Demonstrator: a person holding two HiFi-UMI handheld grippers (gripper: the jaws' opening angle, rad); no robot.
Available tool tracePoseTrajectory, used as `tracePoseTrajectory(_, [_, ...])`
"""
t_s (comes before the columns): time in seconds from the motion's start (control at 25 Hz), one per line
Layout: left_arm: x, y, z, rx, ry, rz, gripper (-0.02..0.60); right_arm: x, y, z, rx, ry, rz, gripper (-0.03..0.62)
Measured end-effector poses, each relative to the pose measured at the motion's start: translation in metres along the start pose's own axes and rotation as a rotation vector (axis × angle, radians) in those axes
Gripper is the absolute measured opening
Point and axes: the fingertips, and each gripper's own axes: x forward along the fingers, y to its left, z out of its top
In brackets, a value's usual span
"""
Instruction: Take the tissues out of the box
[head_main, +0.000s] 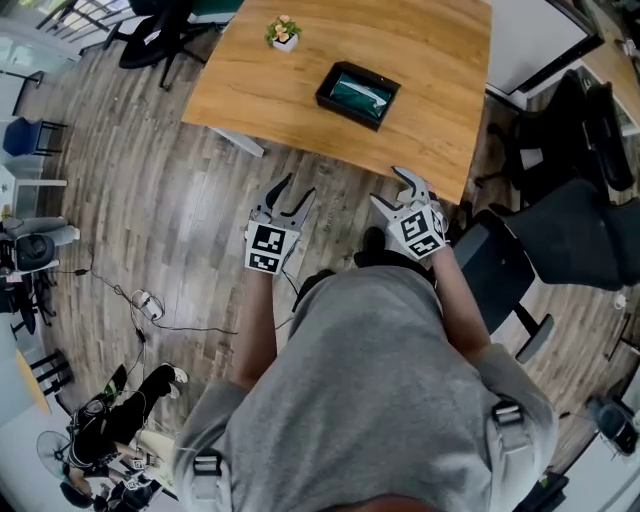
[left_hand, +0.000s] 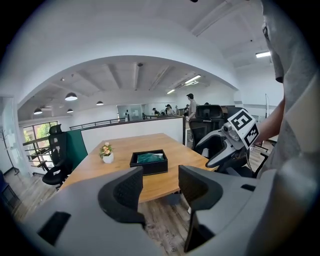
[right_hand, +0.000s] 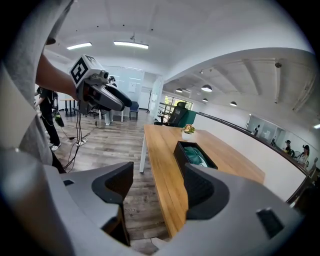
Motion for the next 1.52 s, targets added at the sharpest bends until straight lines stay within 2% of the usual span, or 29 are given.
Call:
tracePoseTrajectory(0.2, [0.018, 0.004, 0.005, -0.014, 0.014, 0.038, 0.239, 0.008, -0.035, -0.005, -0.035, -0.006, 0.013, 0.328])
tracePoseTrajectory(0.4, [0.038, 0.009, 0.013, -0.031, 0.016, 0.07, 0.239, 0.013, -0.073, -0.012, -0.027, -0.008, 0.007, 0.327])
tracePoseTrajectory(0.68, [0.055, 0.015, 0.016, -0.037, 0.027, 0.101, 0.239, 0.024, -0.095, -0.02, -0.03, -0.011, 0.023, 0.325])
tracePoseTrajectory(1.04, [0.063, 0.034, 0.013, -0.065, 0.028, 0.094, 0.241, 0.046, -0.099, -0.011, -0.034, 0.008, 0.042, 0.325])
tracePoseTrajectory(1.2, [0.075, 0.048, 0.017, -0.079, 0.035, 0.067, 0.239, 0.058, -0.107, -0.005, -0.035, 0.016, 0.033, 0.325])
tracePoseTrajectory(1.52, [0.108, 0.084, 0.032, -0.035, -0.001, 0.021, 0.239, 0.084, -0.128, 0.007, -0.03, 0.045, -0.003, 0.325])
